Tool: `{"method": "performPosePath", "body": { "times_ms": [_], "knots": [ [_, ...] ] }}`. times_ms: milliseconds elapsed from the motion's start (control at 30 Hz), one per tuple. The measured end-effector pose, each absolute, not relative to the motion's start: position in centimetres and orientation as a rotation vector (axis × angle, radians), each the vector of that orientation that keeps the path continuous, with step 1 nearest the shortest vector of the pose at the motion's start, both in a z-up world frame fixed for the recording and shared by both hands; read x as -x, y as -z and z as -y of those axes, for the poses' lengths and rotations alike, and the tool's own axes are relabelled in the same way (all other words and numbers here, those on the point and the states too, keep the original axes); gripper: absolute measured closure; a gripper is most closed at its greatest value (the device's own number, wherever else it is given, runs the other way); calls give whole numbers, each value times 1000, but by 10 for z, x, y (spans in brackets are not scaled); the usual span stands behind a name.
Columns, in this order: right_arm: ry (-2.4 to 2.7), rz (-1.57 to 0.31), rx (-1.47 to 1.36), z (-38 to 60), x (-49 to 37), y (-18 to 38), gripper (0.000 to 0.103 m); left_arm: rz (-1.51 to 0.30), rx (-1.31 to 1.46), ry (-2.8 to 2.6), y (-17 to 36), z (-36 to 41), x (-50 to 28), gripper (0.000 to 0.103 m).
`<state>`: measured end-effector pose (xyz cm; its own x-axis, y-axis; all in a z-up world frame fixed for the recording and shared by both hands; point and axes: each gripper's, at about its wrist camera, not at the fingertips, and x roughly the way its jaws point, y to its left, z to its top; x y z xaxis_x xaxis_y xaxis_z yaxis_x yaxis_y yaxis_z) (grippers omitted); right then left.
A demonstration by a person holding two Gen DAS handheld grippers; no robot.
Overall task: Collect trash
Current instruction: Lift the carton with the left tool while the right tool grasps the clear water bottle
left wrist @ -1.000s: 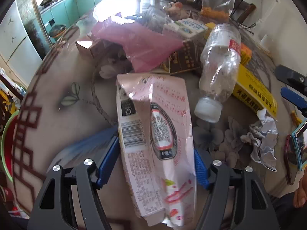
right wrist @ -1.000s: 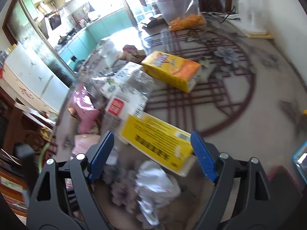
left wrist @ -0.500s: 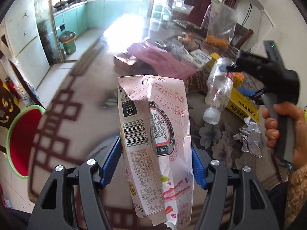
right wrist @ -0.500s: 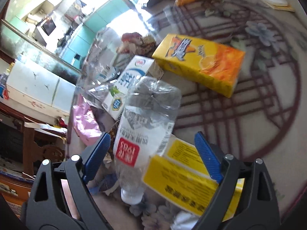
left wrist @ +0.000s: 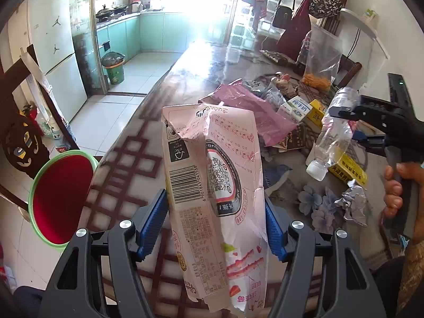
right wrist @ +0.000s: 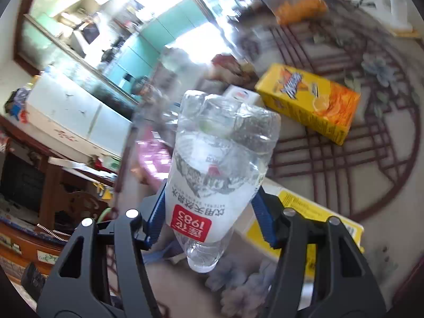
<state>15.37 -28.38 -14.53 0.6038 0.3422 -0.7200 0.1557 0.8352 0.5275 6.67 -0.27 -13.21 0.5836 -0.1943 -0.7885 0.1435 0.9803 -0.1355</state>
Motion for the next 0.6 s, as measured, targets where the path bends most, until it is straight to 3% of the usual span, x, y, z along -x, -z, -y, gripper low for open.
{"method": "performPosePath", "body": {
  "times_ms": [200,600],
  "knots": [
    [-151,-840,-556,268,-96,111,45,-894,72,225,120,1,-58,39],
    [-102,-811,-407,230,-43,92,45,-863,80,264,108,-12,-46,39]
  ]
}}
